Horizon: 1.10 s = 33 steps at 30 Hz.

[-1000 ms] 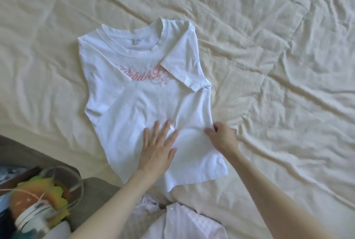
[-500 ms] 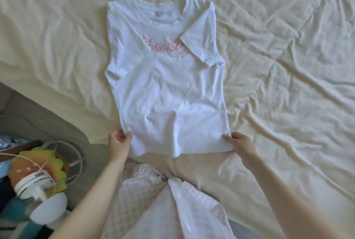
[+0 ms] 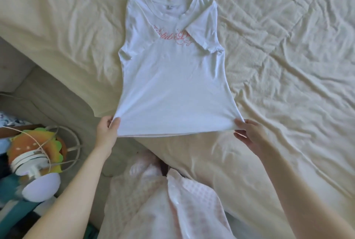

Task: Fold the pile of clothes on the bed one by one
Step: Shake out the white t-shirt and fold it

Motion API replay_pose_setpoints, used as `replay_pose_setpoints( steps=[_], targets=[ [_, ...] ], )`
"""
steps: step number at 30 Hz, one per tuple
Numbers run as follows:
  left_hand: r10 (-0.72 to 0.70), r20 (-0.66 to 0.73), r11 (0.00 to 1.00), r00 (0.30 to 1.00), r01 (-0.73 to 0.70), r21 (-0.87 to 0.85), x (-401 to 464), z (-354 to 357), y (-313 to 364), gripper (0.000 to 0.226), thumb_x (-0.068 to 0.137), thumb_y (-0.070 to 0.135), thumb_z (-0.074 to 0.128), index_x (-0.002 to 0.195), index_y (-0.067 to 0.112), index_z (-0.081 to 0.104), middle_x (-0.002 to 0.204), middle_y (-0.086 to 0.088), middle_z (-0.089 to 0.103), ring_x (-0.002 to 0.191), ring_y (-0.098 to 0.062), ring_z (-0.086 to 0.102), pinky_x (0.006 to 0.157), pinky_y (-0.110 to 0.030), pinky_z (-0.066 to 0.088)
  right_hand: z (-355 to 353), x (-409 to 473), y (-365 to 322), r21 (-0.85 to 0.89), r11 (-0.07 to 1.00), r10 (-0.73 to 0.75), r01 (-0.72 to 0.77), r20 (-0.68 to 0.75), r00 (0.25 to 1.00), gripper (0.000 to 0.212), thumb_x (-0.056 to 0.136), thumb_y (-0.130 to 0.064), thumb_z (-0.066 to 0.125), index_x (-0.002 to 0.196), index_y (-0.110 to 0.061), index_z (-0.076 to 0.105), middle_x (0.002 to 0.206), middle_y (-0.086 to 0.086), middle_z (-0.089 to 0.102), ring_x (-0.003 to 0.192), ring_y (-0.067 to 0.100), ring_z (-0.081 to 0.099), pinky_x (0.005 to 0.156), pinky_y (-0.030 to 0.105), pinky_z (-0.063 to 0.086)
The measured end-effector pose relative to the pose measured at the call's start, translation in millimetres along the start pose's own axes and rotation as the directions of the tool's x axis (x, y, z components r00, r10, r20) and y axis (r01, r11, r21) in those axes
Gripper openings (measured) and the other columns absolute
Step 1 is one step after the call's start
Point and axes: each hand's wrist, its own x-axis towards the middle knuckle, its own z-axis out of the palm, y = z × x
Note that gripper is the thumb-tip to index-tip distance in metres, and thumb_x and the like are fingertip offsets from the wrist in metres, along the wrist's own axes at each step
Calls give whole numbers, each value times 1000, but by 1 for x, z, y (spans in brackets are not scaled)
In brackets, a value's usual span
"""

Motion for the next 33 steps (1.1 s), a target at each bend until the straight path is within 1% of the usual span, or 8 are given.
replay_pose_setpoints(
  steps=[4, 8, 11, 14, 18, 24, 29, 33],
  targets=[
    [-231, 204, 949, 951, 267, -170, -18, -9, -18, 24, 93, -2, 50, 116, -7, 53, 96, -15, 60, 83, -25, 57, 74, -31, 45, -13, -9, 19, 30, 999, 33, -32, -24, 999, 24, 89, -1, 60, 67, -9, 52, 73, 7, 57, 66, 19, 55, 57, 26, 55],
    [-333, 250, 855, 909, 403, -327, -35, -11, -36, 5, 91, -1, 55, 94, -3, 58, 88, -12, 61, 66, -16, 64, 59, -25, 55, -17, -11, 30, 86, 996, 20, -20, 6, 1000, 21, 89, -2, 59, 70, -10, 54, 69, 3, 62, 56, 14, 65, 51, 24, 54],
    [-440, 266, 758, 858, 513, -403, -50, -7, -50, 5, 92, 2, 55, 87, 3, 53, 85, -9, 56, 66, -13, 50, 40, -15, 41, -27, -12, 43, 149, 984, 106, -99, -37, 994, 14, 87, 0, 61, 77, -7, 53, 74, 7, 58, 54, 18, 63, 48, 24, 55],
    [-512, 270, 748, 816, 577, -327, -65, 0, -61, 13, 93, 6, 57, 82, 6, 49, 72, -7, 48, 43, -7, 44, 32, -11, 30, -36, -16, 57, 141, 969, 215, -203, -76, 974, 12, 86, 1, 63, 81, -3, 53, 82, 10, 55, 67, 23, 58, 43, 23, 53],
    [-557, 244, 745, 794, 607, -276, -78, -4, -55, 14, 88, 13, 65, 80, 9, 54, 69, -6, 48, 49, -12, 45, 35, -11, 38, -42, -26, 52, 219, 939, 280, -263, -50, 959, 12, 84, -2, 67, 82, -1, 55, 76, 11, 56, 63, 20, 59, 45, 22, 53],
    [-485, 313, 594, 817, 570, -568, -66, -23, 1, 5, 92, 7, 57, 88, 4, 57, 83, -8, 61, 71, -16, 61, 49, -18, 54, -27, -31, -11, 414, 880, 192, -233, 139, 972, 21, 91, -14, 58, 73, -9, 51, 38, -2, 44, 33, 8, 43, 45, 17, 49],
    [-411, 287, 437, 865, 463, -771, -29, -13, 70, 16, 95, 4, 51, 79, 2, 53, 56, -9, 63, 44, -15, 63, 46, -15, 51, 6, -17, -76, 506, 842, 116, -188, 170, 978, 22, 94, -16, 55, 75, -6, 50, 61, 4, 50, 51, 13, 53, 46, 22, 53],
    [-348, 298, 373, 889, 423, -826, 13, -2, 116, 20, 96, 1, 47, 77, -2, 53, 62, -11, 63, 42, -18, 63, 51, -18, 53, 35, 7, -126, 558, 817, 68, -144, 155, 986, 20, 95, -15, 55, 79, -3, 51, 80, 8, 57, 45, 16, 64, 46, 26, 55]
  ],
)
